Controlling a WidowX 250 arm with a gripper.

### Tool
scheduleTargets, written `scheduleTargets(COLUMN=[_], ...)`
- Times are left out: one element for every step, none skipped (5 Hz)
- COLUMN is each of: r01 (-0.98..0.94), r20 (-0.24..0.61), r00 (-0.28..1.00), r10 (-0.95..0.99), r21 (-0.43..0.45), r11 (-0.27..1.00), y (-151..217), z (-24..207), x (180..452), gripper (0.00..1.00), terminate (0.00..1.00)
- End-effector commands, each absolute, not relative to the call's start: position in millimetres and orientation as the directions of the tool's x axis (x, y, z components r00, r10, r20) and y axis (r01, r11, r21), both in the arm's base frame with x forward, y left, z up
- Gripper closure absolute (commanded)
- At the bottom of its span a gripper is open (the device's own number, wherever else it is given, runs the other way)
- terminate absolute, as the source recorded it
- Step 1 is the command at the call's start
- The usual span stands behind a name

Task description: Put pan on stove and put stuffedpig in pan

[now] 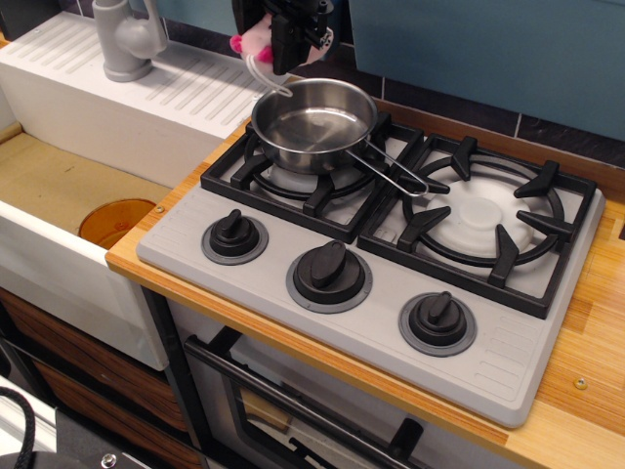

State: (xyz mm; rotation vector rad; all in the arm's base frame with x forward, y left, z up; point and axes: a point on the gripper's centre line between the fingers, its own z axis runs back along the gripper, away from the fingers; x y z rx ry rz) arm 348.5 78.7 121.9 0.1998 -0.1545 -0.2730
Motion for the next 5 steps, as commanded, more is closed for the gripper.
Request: scheduleTargets(r01=[0.242, 0.236, 0.231, 0.222, 0.216], r20=[0.184, 0.186, 0.185, 0.175, 0.171], r00=[0.939, 0.941, 0.942, 0.947, 0.95], r10=[-0.29, -0.284, -0.279, -0.268, -0.263], r21=[0.245, 0.244, 0.245, 0.245, 0.249], r11=[0.939, 0.941, 0.942, 0.944, 0.944], y=[75.0, 72.6, 69.4, 62.0, 57.3], z=[134.2, 133.4, 134.3, 139.8, 143.9], x=[359.5, 358.1, 357.0, 353.4, 351.8], gripper=[0.0, 0.0, 0.0, 0.0, 0.0], terminate=[0.0, 0.0, 0.0, 0.0, 0.0])
